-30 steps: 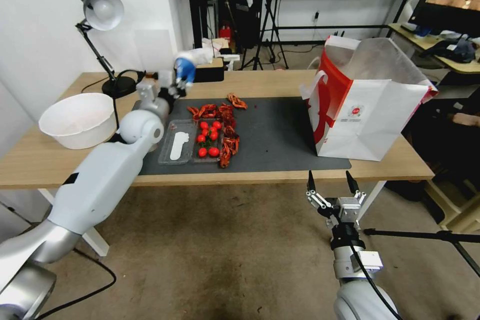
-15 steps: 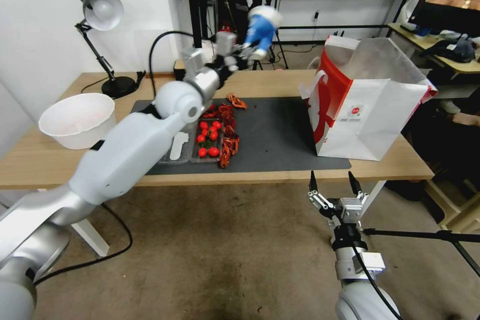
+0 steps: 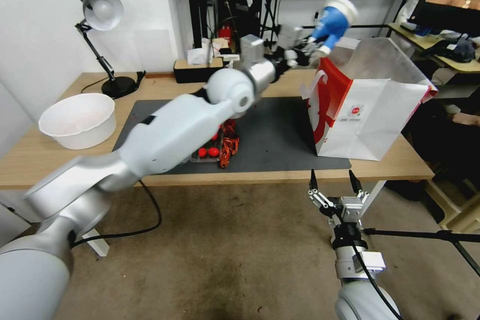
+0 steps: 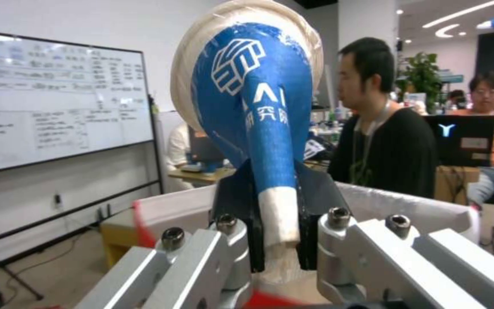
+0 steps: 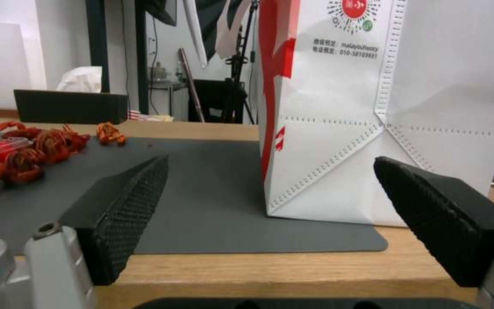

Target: Pick up the trash from the table and place it into the takeout bag.

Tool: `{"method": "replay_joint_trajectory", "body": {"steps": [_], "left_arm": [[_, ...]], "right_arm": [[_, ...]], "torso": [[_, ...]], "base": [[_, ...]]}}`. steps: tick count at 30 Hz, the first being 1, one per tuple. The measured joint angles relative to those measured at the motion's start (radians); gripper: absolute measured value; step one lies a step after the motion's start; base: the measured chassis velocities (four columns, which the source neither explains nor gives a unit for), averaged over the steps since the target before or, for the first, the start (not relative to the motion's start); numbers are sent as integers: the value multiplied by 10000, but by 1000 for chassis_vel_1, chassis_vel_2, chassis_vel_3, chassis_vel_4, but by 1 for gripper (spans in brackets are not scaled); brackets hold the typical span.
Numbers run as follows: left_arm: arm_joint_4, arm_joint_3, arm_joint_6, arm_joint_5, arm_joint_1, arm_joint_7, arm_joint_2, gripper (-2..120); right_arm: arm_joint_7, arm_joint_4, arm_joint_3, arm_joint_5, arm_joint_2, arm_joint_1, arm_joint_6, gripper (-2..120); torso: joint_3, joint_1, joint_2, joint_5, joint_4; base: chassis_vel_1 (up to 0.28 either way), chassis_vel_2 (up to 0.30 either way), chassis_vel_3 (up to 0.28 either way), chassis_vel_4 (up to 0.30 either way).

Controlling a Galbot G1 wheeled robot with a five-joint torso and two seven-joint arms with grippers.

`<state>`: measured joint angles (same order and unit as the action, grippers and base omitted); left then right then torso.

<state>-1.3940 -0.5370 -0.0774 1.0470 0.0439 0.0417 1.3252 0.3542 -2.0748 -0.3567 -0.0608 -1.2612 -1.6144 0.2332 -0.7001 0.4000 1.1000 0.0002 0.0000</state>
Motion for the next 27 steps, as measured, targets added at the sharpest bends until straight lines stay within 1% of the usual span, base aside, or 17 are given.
{"method": "replay_joint_trajectory", "body": {"steps": [1,2,5,6,9,10,12,16,20,22,23,26,27], "left_arm": [[120,-86,7,-12,76,0,192,9],[120,-86,7,-12,76,0,192,9],[410,-260,8,-41,201,1,557,9],[410,-260,8,-41,201,1,557,9],[880,-418,27,-148,280,59,906,9],[880,-418,27,-148,280,59,906,9],[1136,-492,30,-179,312,87,1123,9],[1378,-649,65,-247,331,132,1254,9],[1380,-652,70,-265,317,126,1263,9],[1376,-652,70,-269,309,117,1260,17],[1376,-652,70,-269,309,117,1260,17],[1357,-653,65,-273,293,91,1252,33],[1357,-653,65,-273,293,91,1252,33]], "right_arm": [[0,0,-1,8,-23,1,0,92],[0,0,-1,8,-23,1,0,92],[0,37,0,30,-68,5,2,92],[0,37,0,30,-68,5,2,92],[0,37,0,39,-102,29,9,92],[0,37,0,39,-102,29,9,92],[0,25,-1,41,-140,48,11,92],[0,0,-5,41,-186,54,15,92],[0,-5,-13,42,-191,54,17,92],[0,-4,-13,42,-189,65,18,92],[0,-4,-13,42,-189,65,18,92],[4,13,-14,42,-183,101,19,92],[4,13,-14,42,-183,101,19,92]], "torso": [[1,0,0,0,-1],[1,0,0,0,-1],[1,-1,0,-1,0],[1,-1,0,-1,0],[1,0,0,-1,1],[1,0,0,-1,1],[1,0,0,-1,0],[1,0,-1,-1,0],[1,0,0,-2,1],[1,-1,0,-2,0],[1,-1,0,-2,0],[1,0,0,-2,0],[1,0,0,-2,0]], "base": [[0,0,0,0],[0,0,0,0],[0,0,0,0],[0,0,0,0],[0,0,0,0],[0,0,0,0],[0,0,0,0],[0,0,0,0],[0,0,0,0],[0,0,0,0],[0,0,0,0],[0,0,0,0],[0,0,0,0]]}}
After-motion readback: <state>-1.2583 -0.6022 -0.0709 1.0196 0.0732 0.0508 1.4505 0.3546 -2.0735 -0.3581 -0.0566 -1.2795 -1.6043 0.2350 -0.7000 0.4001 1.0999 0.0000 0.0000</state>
